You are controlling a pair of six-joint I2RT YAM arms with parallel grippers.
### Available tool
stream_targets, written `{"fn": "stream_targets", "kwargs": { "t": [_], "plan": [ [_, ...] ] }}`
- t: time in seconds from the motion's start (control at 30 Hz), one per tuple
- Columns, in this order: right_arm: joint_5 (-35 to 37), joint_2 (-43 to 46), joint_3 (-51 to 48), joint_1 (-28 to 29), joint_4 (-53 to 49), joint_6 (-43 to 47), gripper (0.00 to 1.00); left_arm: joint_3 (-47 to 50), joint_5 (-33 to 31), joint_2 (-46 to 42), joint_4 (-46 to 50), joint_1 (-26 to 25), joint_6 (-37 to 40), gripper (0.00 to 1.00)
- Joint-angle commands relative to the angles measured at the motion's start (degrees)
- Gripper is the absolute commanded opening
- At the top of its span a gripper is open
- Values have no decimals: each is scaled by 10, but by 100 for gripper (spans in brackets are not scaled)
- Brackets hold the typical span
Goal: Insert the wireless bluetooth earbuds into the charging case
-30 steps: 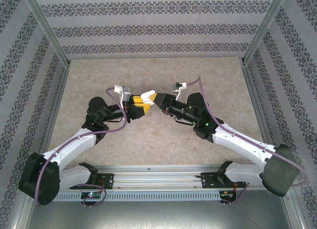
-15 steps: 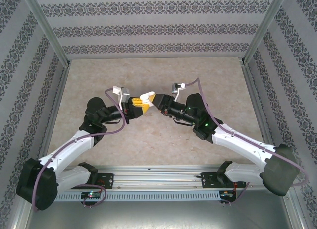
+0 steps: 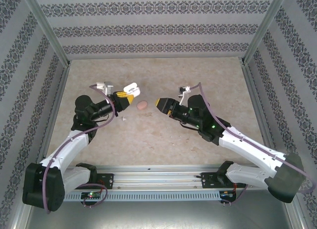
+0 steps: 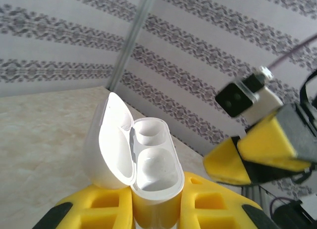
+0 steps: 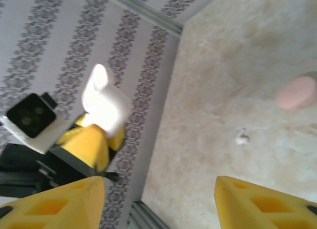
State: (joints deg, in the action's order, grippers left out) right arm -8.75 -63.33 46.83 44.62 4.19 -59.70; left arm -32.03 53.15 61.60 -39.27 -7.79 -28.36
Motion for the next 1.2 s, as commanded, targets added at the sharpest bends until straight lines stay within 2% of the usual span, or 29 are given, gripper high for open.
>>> {"fn": "stream_targets", "kwargs": {
  "t": [0.0,0.13,0.23,0.43,0.67,0.73,0.83,1.03,1.17],
  "plan": [
    [56,-60,29,31,-72,46,58,-12,12,9,-29,34,-22,5],
    [59,-217,114,75,-96,98,55,-36,-14,27,11,66,9,5],
    [59,-356,244,102,-171,161,52,-54,-20,53,4,83,12,5],
    [154,-560,495,143,-336,275,48,-94,-69,86,34,99,28,5],
    [184,-668,617,145,-381,313,46,-136,-87,137,41,114,50,6],
    [186,-693,641,145,-389,320,52,-144,-90,155,32,116,43,5],
    [196,-736,687,144,-417,334,53,-152,-85,180,4,115,19,5],
    [199,-806,779,143,-464,366,53,-152,-77,204,-18,116,8,6],
    [194,-827,802,142,-488,371,51,-151,-70,208,-13,116,17,6]
  ]
}}
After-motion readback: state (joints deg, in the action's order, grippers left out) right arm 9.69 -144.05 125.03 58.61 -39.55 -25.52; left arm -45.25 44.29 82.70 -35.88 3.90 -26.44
